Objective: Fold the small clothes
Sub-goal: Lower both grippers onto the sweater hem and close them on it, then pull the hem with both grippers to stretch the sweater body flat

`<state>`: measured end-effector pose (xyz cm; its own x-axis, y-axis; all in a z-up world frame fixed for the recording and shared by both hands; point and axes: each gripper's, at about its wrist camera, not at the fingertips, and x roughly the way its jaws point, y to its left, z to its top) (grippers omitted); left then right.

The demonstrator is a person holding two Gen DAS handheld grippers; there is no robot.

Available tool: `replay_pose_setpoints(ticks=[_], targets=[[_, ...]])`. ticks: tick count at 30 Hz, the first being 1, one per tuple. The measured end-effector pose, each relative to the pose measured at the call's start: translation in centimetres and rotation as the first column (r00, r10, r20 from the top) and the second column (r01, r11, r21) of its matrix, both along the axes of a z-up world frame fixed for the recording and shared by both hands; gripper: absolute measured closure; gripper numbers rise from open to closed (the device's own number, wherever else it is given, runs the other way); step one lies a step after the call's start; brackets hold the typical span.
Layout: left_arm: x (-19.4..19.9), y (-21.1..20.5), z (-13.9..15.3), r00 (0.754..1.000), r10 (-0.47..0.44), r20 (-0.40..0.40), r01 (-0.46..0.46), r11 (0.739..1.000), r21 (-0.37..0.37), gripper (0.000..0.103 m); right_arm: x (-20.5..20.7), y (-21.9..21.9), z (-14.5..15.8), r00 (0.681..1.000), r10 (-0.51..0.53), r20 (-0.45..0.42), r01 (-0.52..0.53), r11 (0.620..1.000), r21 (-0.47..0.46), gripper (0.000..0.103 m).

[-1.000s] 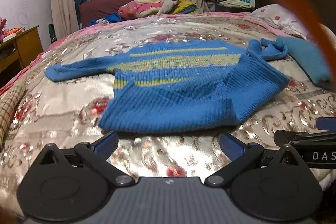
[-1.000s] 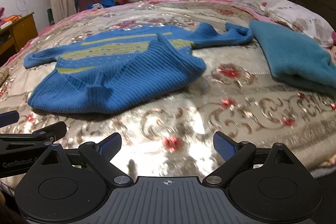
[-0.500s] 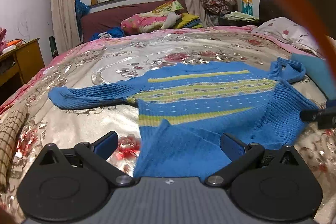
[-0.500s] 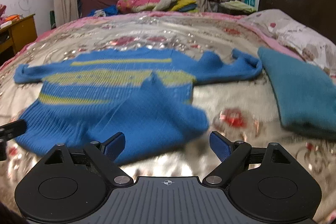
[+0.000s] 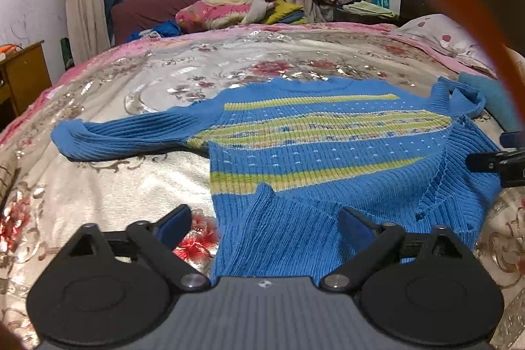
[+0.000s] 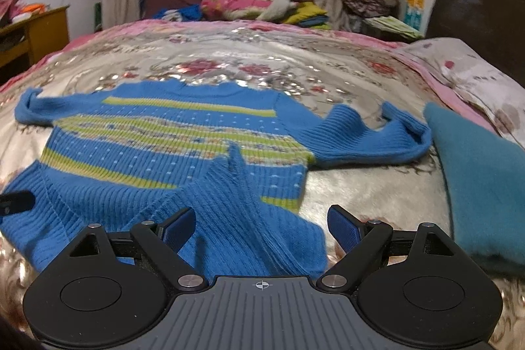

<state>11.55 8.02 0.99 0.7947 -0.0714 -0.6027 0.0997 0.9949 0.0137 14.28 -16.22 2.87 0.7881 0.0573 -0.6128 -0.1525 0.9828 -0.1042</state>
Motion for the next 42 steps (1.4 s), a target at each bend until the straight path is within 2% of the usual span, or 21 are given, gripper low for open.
replay_pose_setpoints(ticks=[1, 3, 4, 5, 6, 7, 10, 11, 12, 14, 18, 21, 24, 32, 37, 42], targets=[[0.2, 0.1, 0.0, 1.0, -0.005, -0.006, 0.005, 1.0, -0.008, 0.012, 0.2, 0.1, 0.0, 1.0, 0.014, -0.003, -0.014, 1.0, -0.002, 0.018], [0.7, 0.4, -0.2, 1.0, -0.013, -0.026, 0.012, 1.0, -0.025, 0.029, 0.4, 0.2, 0.0, 0.999, 0.032, -0.011, -0.032, 0.999, -0.004, 0.022], [0.9, 0.6, -0.3, 0.999, -0.013, -0.043, 0.012, 0.999, -0.035, 0.034, 0.6, 0.3, 0.0, 0.999, 0.042, -0.015, -0.042, 0.999, -0.006, 0.023], [1.2, 0.8, -0.4, 0.998, -0.012, -0.061, 0.009, 0.999, -0.049, 0.046, 0.8, 0.3, 0.0, 0.999, 0.051, -0.02, -0.051, 0.999, -0.006, 0.026], [1.4, 1.1, -0.6, 0.997, -0.011, -0.078, 0.005, 0.998, -0.067, 0.053, 0.9, 0.3, 0.0, 0.998, 0.06, -0.027, -0.06, 0.998, -0.005, 0.031], [1.5, 1.4, -0.6, 0.996, -0.009, -0.089, 0.002, 0.996, -0.086, 0.055, 1.1, 0.3, 0.0, 0.997, 0.069, -0.036, -0.069, 0.998, -0.001, 0.034], [1.3, 1.8, -0.5, 0.996, -0.021, -0.086, 0.011, 0.993, -0.114, 0.067, 1.6, 0.0, 0.2, 0.993, 0.098, -0.061, -0.097, 0.995, 0.024, 0.055], [1.2, 1.8, -0.4, 0.996, -0.028, -0.084, 0.018, 0.993, -0.119, 0.073, 1.7, 0.0, 0.2, 0.992, 0.109, -0.07, -0.106, 0.994, 0.036, 0.066], [1.1, 1.9, -0.4, 0.996, -0.037, -0.081, 0.026, 0.992, -0.124, 0.077, 1.7, -0.1, 0.3, 0.991, 0.113, -0.076, -0.11, 0.993, 0.046, 0.073], [0.9, 2.0, -0.2, 0.995, -0.057, -0.077, 0.045, 0.989, -0.141, 0.081, 1.5, -0.1, 0.4, 0.989, 0.122, -0.082, -0.118, 0.992, 0.054, 0.081], [0.1, 2.2, 0.2, 0.994, -0.089, -0.065, 0.078, 0.984, -0.162, 0.085, 0.5, -0.4, 0.7, 0.983, 0.156, -0.095, -0.15, 0.986, 0.066, 0.094], [-0.7, 2.5, 0.6, 0.991, -0.115, -0.062, 0.102, 0.978, -0.182, 0.088, -0.7, -1.0, 1.2, 0.979, 0.174, -0.102, -0.166, 0.982, 0.087, 0.098], [-2.0, 2.9, 0.9, 0.988, -0.143, -0.059, 0.129, 0.971, -0.201, 0.089, -2.5, -2.1, 1.7, 0.976, 0.191, -0.104, -0.178, 0.977, 0.119, 0.098], [-5.5, 3.7, 1.2, 0.985, -0.157, -0.07, 0.141, 0.971, -0.194, 0.09, -7.3, -4.9, 2.7, 0.975, 0.192, -0.11, -0.175, 0.974, 0.143, 0.098], [-7.3, 4.2, 1.6, 0.986, -0.154, -0.068, 0.139, 0.972, -0.188, 0.09, -9.6, -5.8, 2.8, 0.973, 0.206, -0.108, -0.194, 0.975, 0.111, 0.098], [-7.4, 3.9, 1.7, 0.987, -0.151, -0.056, 0.14, 0.977, -0.161, 0.089, -10.9, -6.2, 2.3, 0.967, 0.219, -0.129, -0.21, 0.974, 0.08, 0.098]])
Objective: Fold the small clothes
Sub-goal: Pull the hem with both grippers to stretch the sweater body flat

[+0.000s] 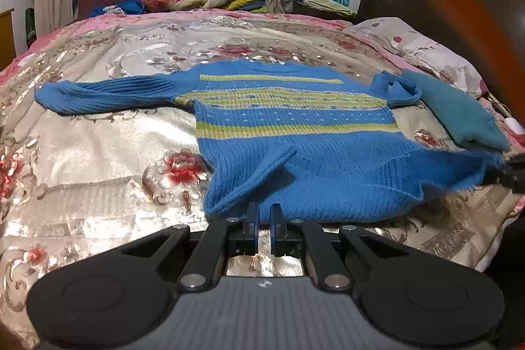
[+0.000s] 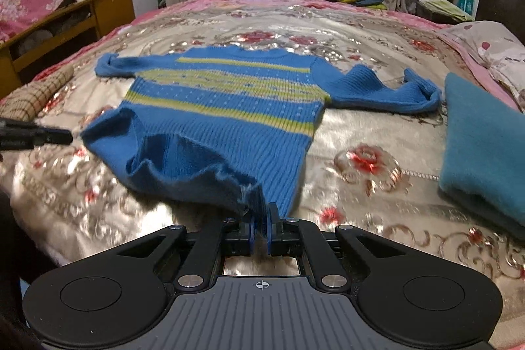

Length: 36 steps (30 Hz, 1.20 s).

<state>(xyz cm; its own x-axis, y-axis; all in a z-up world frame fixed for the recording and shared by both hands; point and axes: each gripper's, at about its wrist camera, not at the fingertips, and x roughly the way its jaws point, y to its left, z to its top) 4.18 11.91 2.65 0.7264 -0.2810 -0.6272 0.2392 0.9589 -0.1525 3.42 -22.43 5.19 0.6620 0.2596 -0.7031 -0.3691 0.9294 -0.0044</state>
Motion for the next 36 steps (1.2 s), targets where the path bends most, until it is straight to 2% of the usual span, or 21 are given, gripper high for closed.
replay_pose_setpoints(ticks=[2, 5, 8, 11, 13, 16, 17, 18, 20, 25, 31, 33, 36], targets=[[0.6, -0.4, 0.1, 1.0, -0.009, 0.011, 0.009, 1.0, 0.003, 0.085, -0.4, 0.2, -0.3, 1.0, 0.012, -0.005, -0.013, 1.0, -0.023, 0.098], [1.7, -1.6, 0.1, 0.999, -0.025, 0.041, 0.023, 0.998, 0.055, 0.064, -0.8, 0.5, -0.9, 0.999, 0.026, -0.025, -0.028, 0.998, -0.06, 0.097], [2.7, -3.1, -0.3, 0.996, -0.051, 0.079, 0.039, 0.987, 0.155, 0.051, -1.3, 0.3, -1.2, 0.999, 0.016, -0.032, -0.019, 0.996, -0.085, 0.095], [3.4, -4.7, -1.0, 0.99, -0.084, 0.115, 0.05, 0.961, 0.273, 0.04, -1.7, -0.2, -1.3, 0.999, -0.005, -0.039, 0.001, 0.996, -0.087, 0.094], [3.8, -5.4, -1.5, 0.986, -0.11, 0.126, 0.064, 0.944, 0.325, 0.037, -1.9, -0.4, -1.3, 0.999, -0.018, -0.044, 0.014, 0.996, -0.086, 0.092], [4.5, -5.8, -2.1, 0.987, -0.128, 0.096, 0.09, 0.941, 0.327, 0.042, -1.9, -0.7, -1.4, 0.998, -0.037, -0.049, 0.033, 0.996, -0.082, 0.092], [4.8, -5.7, -2.2, 0.989, -0.126, 0.081, 0.094, 0.943, 0.319, 0.055, -1.9, -0.7, -1.4, 0.998, -0.042, -0.049, 0.038, 0.996, -0.079, 0.092], [5.0, -5.6, -2.3, 0.991, -0.121, 0.061, 0.096, 0.946, 0.308, 0.074, -1.9, -0.7, -1.3, 0.998, -0.045, -0.048, 0.042, 0.996, -0.076, 0.092], [5.3, -4.9, -2.4, 0.994, -0.107, 0.026, 0.096, 0.962, 0.256, 0.087, -1.9, -0.6, -1.1, 0.998, -0.049, -0.042, 0.046, 0.997, -0.068, 0.092], [3.6, -2.6, -1.5, 0.997, -0.073, 0.037, 0.068, 0.99, 0.123, 0.09, -1.9, 0.0, -0.5, 0.999, -0.04, -0.021, 0.039, 0.998, -0.053, 0.092], [0.0, 0.5, -0.2, 0.998, -0.046, 0.032, 0.046, 0.999, 0.0, 0.091, -1.9, 1.0, 0.0, 1.0, -0.028, -0.003, 0.028, 0.998, -0.048, 0.092], [-1.3, 1.4, -0.1, 0.999, -0.04, 0.021, 0.04, 0.999, -0.018, 0.091, -2.0, 1.2, 0.2, 1.0, -0.026, 0.0, 0.026, 0.998, -0.049, 0.092], [-3.3, 2.3, -0.2, 0.999, -0.041, 0.005, 0.041, 0.999, -0.005, 0.091, -2.2, 1.4, 0.4, 1.0, -0.024, 0.005, 0.024, 0.998, -0.051, 0.092]])
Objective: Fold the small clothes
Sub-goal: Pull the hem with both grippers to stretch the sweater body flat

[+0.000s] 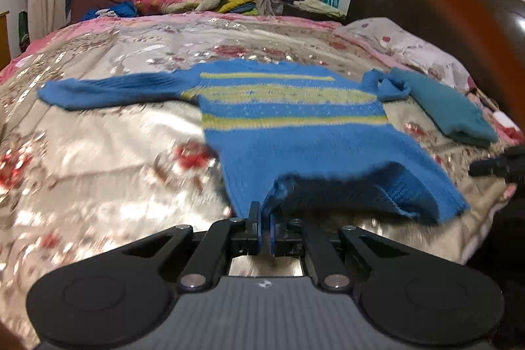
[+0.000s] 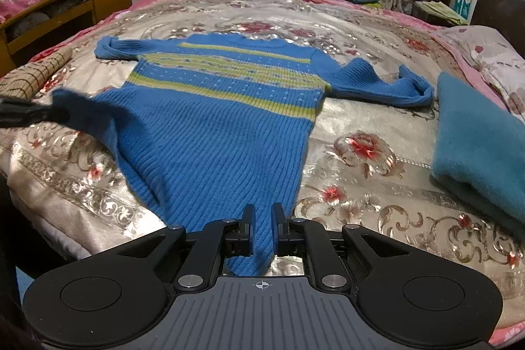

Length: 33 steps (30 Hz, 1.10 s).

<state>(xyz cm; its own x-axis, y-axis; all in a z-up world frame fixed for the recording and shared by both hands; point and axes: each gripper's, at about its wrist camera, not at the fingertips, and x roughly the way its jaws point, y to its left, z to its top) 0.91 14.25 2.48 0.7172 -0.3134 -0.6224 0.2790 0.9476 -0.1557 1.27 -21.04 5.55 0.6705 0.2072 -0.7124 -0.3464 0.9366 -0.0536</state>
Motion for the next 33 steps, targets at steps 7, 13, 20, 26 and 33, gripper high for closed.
replay_pose_setpoints(ticks=[7, 13, 20, 26, 33], targets=[[-2.2, 0.9, 0.2, 1.0, 0.007, -0.01, -0.007, 0.999, 0.04, 0.09, 0.1, 0.8, 0.3, 1.0, -0.007, 0.003, 0.007, 1.0, 0.002, 0.09], [-2.2, 0.1, 1.4, 0.998, -0.015, 0.06, 0.013, 1.0, 0.02, 0.09, -0.3, 2.3, 0.4, 1.0, 0.0, 0.013, 0.0, 1.0, 0.007, 0.086], [-0.9, -3.6, -0.5, 0.999, -0.025, 0.025, 0.026, 0.999, -0.029, 0.089, 0.3, 4.2, -1.7, 0.999, 0.011, -0.04, -0.009, 0.999, 0.036, 0.085], [0.4, -6.2, -2.5, 0.995, -0.032, -0.099, 0.037, 0.998, 0.049, 0.089, 1.2, 4.0, -3.5, 0.995, 0.01, -0.097, -0.006, 0.999, 0.041, 0.085], [0.4, -6.7, -2.2, 0.99, 0.005, -0.144, 0.006, 0.997, 0.074, 0.089, 0.8, 2.5, -3.9, 0.992, -0.016, -0.124, 0.026, 0.996, 0.08, 0.085]])
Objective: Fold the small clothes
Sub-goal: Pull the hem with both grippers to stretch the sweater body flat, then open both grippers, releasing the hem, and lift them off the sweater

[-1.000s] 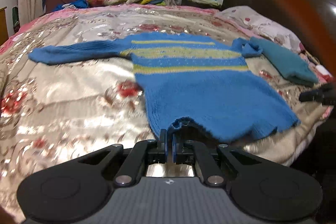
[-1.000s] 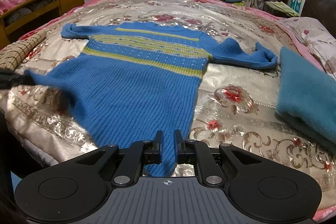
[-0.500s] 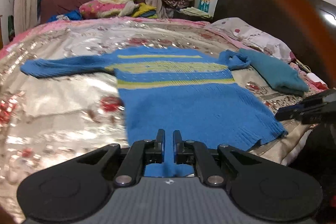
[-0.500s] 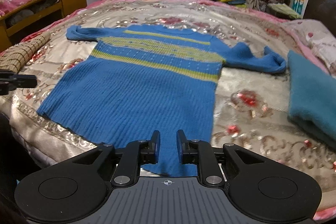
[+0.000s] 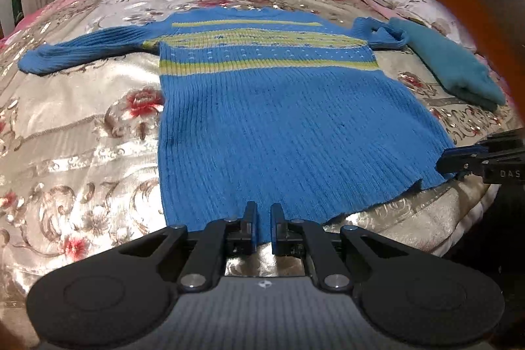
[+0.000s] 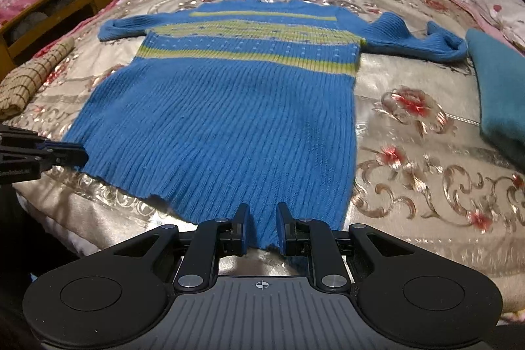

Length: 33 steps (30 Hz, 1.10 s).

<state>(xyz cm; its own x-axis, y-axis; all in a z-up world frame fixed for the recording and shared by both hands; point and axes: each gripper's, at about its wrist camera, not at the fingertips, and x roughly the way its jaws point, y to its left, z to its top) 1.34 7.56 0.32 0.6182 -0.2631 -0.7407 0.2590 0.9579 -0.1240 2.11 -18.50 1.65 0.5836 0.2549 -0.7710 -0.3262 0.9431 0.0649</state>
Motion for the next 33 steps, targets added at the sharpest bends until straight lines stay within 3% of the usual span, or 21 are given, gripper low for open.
replay_pose_setpoints(ticks=[5, 8, 15, 22, 25, 30, 33], targets=[[0.6, -1.2, 1.8, 0.999, -0.012, 0.041, 0.013, 1.0, -0.021, 0.085, -0.2, -0.3, 0.9, 0.999, -0.02, 0.045, 0.018, 0.999, 0.047, 0.085], [1.8, -2.0, 1.8, 0.999, -0.023, 0.043, 0.024, 0.999, -0.031, 0.082, 0.2, -0.4, 0.4, 0.998, -0.051, 0.03, 0.048, 0.996, 0.073, 0.081], [3.0, -3.4, -0.1, 1.0, -0.011, -0.029, 0.01, 1.0, -0.021, 0.082, 0.8, 0.2, -0.6, 0.999, -0.039, 0.01, 0.039, 0.999, 0.032, 0.08], [2.9, -4.5, 0.5, 1.0, -0.016, -0.027, 0.017, 1.0, 0.013, 0.081, 0.7, 0.3, 0.8, 0.998, -0.038, 0.058, 0.035, 0.998, 0.049, 0.08], [3.2, -5.3, 0.7, 0.999, -0.025, -0.02, 0.026, 0.999, 0.035, 0.075, 0.8, 0.3, 1.0, 0.997, -0.047, 0.069, 0.043, 0.998, 0.051, 0.079], [4.1, -6.7, 0.7, 0.999, -0.041, 0.019, 0.039, 0.995, 0.087, 0.07, 1.7, 0.3, 0.7, 0.996, -0.074, 0.054, 0.072, 0.996, 0.043, 0.077], [4.7, -6.9, 0.5, 0.999, -0.027, 0.018, 0.025, 0.997, 0.074, 0.069, 2.5, 0.8, 0.3, 0.997, -0.074, 0.036, 0.073, 0.997, 0.033, 0.076]])
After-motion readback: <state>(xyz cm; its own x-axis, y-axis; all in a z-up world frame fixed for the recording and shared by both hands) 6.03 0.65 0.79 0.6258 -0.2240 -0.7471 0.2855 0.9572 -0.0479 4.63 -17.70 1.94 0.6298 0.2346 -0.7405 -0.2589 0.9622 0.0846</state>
